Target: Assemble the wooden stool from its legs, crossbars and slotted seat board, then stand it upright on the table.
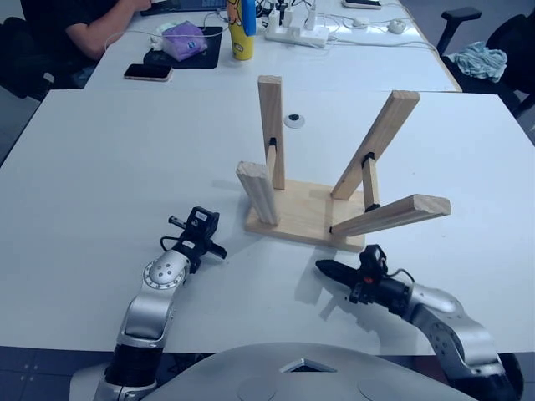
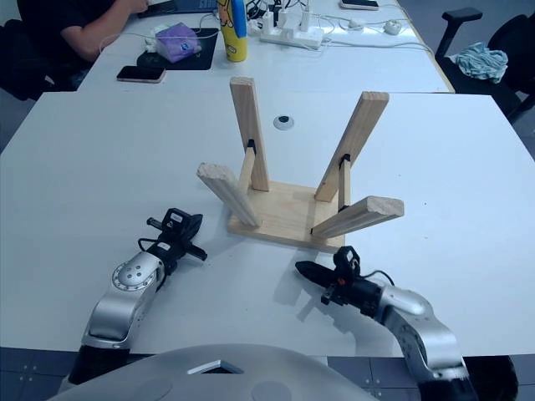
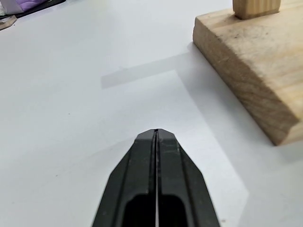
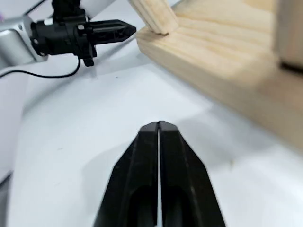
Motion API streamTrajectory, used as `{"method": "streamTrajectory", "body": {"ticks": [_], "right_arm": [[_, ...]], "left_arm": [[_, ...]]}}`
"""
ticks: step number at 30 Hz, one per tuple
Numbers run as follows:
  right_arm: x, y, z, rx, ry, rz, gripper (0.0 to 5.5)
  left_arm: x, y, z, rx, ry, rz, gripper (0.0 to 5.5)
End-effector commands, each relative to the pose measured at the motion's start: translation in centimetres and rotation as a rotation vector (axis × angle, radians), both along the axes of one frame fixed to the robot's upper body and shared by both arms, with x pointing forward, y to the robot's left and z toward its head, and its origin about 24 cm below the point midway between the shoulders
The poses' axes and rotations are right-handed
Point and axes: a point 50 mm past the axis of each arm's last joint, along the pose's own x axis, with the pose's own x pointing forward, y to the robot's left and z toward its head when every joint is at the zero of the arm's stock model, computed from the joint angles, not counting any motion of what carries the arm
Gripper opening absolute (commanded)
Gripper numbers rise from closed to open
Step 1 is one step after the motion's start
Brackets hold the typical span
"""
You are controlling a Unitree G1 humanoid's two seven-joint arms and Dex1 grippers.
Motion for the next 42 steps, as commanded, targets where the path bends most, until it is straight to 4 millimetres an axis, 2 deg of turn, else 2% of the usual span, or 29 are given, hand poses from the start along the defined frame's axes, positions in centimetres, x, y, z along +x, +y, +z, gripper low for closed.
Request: {"method": "streamTrajectory", "body": {"ticks": [1,5,8,12,16,20,22,29,32,36,42], "right_arm": [[0.1,-1.5,0.1,-0.033,0.033,-0.083,0.00],[1.0,-3.2,0.3,-0.186,-0.038,-0.177,0.00],[0.8,-3.9,-0.2,-0.250,-0.003,-0.133,0.00],[1.2,-6.7,0.1,-0.332,-0.011,-0.192,0.00],[2.0,-7.1,-0.4,-0.383,0.001,-0.135,0.00],[3.2,-8.4,-0.8,-0.475,-0.049,-0.211,0.00],[3.9,-7.9,-1.1,-0.449,-0.068,-0.225,0.00],[5.2,-1.2,-2.4,-0.402,-0.096,-0.151,0.00],[5.7,0.2,-2.6,-0.393,-0.107,-0.165,0.00],[6.7,1.0,-2.7,-0.424,-0.131,-0.168,0.00],[7.6,-0.5,-2.7,-0.492,-0.155,-0.268,0.00]], "left_arm": [[-0.2,-0.5,-0.1,-0.032,0.015,0.002,0.01],[0.1,-1.3,0.4,-0.049,0.007,-0.020,0.01],[0.4,-1.8,0.7,-0.059,-0.006,-0.027,0.01],[0.6,-2.3,1.0,-0.098,-0.013,-0.020,0.01],[0.3,-2.7,0.6,-0.163,0.011,-0.003,0.01],[0.2,-3.1,0.6,-0.174,0.019,-0.012,0.01],[0.4,-3.3,0.8,-0.183,0.015,-0.016,0.01],[0.5,-4.4,1.1,-0.313,0.039,-0.043,0.01],[0.5,-4.4,1.2,-0.313,0.054,-0.066,0.01],[0.8,-3.4,1.4,-0.303,0.039,-0.043,0.01],[1.1,-1.7,1.9,-0.234,-0.020,-0.018,0.01]]}}
